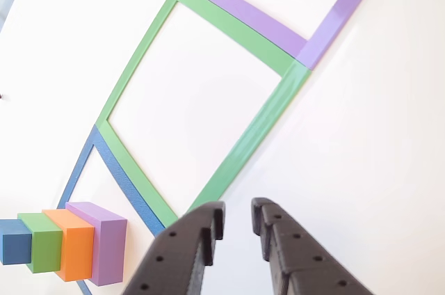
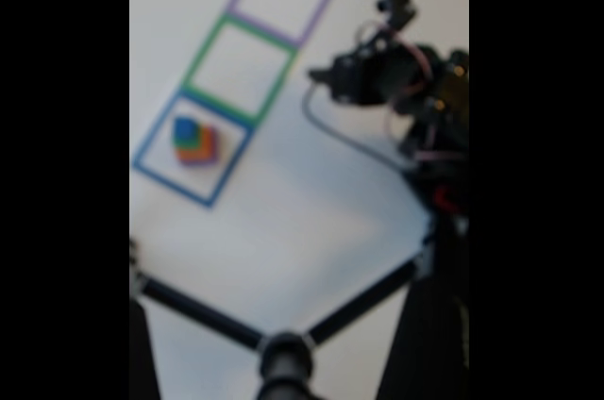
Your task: Tower of hanoi
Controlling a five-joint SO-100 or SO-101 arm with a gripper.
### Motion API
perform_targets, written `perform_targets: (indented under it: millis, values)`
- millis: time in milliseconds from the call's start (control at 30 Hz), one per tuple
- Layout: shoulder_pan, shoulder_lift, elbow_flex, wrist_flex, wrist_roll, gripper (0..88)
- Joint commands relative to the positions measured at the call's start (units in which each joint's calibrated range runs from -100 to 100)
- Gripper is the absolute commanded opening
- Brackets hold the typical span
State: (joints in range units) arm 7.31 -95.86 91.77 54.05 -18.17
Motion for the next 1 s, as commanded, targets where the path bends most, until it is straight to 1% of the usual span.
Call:
perform_targets:
  millis: [0,100,333,500,667,700,767,833,900,967]
  values:
    - [-0.8,-1.1,1.1,0.9,-8.5,0.0]
    - [-0.6,-1.4,1.3,6.2,-13.7,0.0]
    - [0.5,-4.0,4.8,7.4,-24.9,0.0]
    - [-0.4,-4.1,5.5,8.1,-37.5,0.0]
    - [-0.4,-4.1,4.9,9.8,-46.7,0.0]
    - [-0.4,-4.1,4.8,10.1,-49.9,0.0]
    - [-0.4,-4.1,4.6,10.7,-53.3,0.0]
    - [-0.4,-4.1,4.4,11.3,-58.0,0.0]
    - [-0.4,-4.1,4.4,11.4,-60.5,0.0]
    - [-0.4,-4.1,4.3,11.5,-61.2,0.0]
